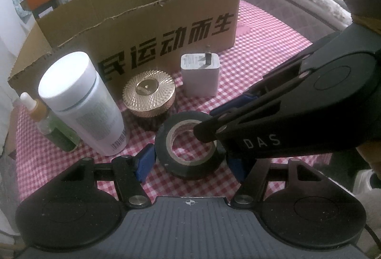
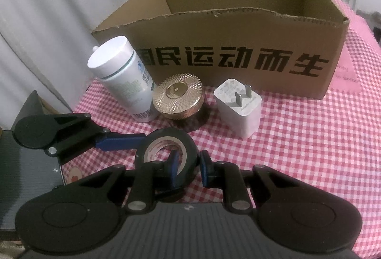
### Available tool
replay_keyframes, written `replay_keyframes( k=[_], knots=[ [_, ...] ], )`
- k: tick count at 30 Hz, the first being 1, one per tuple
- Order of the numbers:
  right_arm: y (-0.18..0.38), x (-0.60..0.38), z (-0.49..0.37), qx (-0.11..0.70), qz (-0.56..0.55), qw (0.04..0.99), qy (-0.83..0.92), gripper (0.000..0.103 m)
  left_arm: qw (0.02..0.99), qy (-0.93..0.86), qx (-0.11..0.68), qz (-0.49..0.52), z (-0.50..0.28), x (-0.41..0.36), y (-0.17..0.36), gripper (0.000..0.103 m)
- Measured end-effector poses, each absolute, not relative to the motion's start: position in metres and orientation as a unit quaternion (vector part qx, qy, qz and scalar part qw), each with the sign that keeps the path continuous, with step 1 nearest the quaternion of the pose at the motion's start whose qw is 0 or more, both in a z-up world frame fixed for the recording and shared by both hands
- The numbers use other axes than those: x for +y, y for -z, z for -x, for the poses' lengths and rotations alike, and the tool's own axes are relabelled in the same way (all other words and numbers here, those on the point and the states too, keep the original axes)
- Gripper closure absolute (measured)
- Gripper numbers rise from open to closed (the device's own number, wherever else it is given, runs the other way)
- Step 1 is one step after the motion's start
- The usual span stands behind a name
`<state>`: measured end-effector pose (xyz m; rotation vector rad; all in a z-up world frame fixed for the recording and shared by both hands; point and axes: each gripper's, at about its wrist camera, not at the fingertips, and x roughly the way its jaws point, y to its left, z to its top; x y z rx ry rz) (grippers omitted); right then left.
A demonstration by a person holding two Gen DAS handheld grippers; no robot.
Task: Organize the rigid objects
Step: 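Lift the black tape roll off the table with the right gripper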
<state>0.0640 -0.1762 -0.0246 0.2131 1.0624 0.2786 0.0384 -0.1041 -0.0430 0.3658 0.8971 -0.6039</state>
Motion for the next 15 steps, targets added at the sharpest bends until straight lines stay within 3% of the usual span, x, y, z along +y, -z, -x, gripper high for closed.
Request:
replay_keyframes(
  k=[15],
  knots=[
    [0.01,-0.171,-0.058,0.496,-0.091,0.854,-0.128,0.082,0.85,0.286,0.409,-0.17,-0.031,-0.096,0.032,0.038]
  ],
)
